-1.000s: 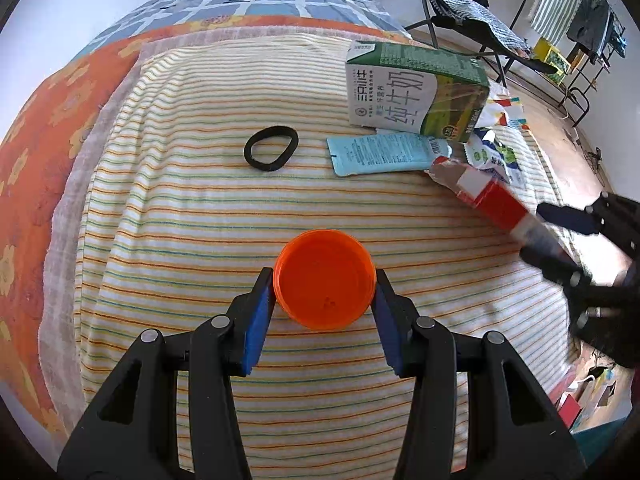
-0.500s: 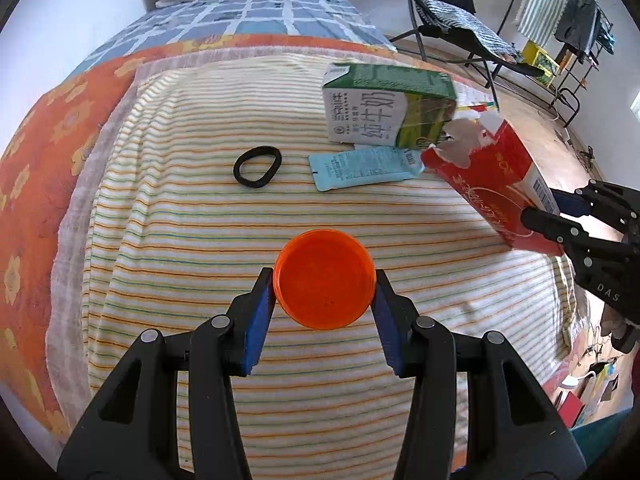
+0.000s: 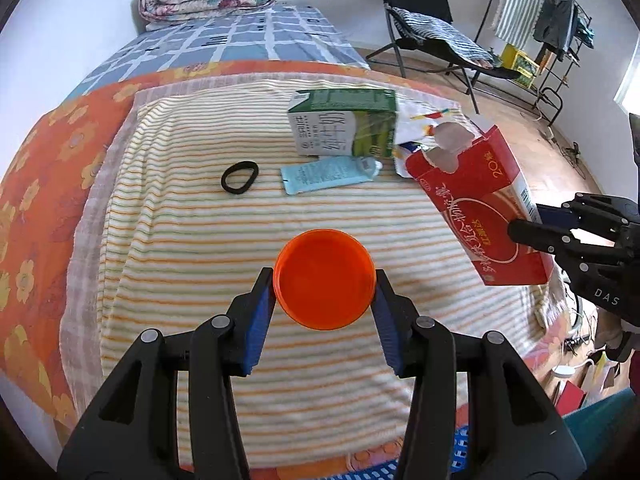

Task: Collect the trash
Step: 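Carry the cap and red box over the blue basket and release both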

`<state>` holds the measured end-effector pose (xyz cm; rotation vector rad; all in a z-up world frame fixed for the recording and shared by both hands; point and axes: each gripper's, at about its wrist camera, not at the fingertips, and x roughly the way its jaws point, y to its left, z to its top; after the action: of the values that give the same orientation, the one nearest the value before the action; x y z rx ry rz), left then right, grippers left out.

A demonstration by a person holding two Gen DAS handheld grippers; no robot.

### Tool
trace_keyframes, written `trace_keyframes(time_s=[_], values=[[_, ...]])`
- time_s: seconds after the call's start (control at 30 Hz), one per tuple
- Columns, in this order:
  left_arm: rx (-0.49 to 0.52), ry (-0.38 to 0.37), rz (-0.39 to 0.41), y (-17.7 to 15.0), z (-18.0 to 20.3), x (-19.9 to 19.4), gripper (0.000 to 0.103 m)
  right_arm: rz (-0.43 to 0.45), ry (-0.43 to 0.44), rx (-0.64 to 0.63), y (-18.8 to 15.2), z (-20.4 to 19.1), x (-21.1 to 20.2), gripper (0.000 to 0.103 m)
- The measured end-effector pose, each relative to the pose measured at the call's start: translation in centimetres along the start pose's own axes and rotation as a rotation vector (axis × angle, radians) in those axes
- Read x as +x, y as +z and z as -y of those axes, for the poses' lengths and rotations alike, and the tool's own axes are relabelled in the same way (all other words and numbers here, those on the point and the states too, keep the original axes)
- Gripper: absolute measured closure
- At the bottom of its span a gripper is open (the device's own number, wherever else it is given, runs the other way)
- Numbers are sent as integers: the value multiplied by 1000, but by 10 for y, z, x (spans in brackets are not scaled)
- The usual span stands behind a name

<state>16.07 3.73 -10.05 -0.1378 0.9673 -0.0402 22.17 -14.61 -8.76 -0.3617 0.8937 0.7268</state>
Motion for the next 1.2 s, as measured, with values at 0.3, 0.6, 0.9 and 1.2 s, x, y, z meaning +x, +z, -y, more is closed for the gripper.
trace_keyframes(time_s=[0.3,0.6,0.9,1.2], values=[[61,-30,14,-32,19,-32,55,31,39,12,-19,-26,-42,85],[99,-79,-6,-71,40,-53,55,55,81,35,-41,-51,-68,85],[92,-123,-68,-111,50,-55,55,47,133,91,-75,-68,-77,85],[107,-133,-110,-149,58,-55,55,41,210,130,-106,-82,-83,84]])
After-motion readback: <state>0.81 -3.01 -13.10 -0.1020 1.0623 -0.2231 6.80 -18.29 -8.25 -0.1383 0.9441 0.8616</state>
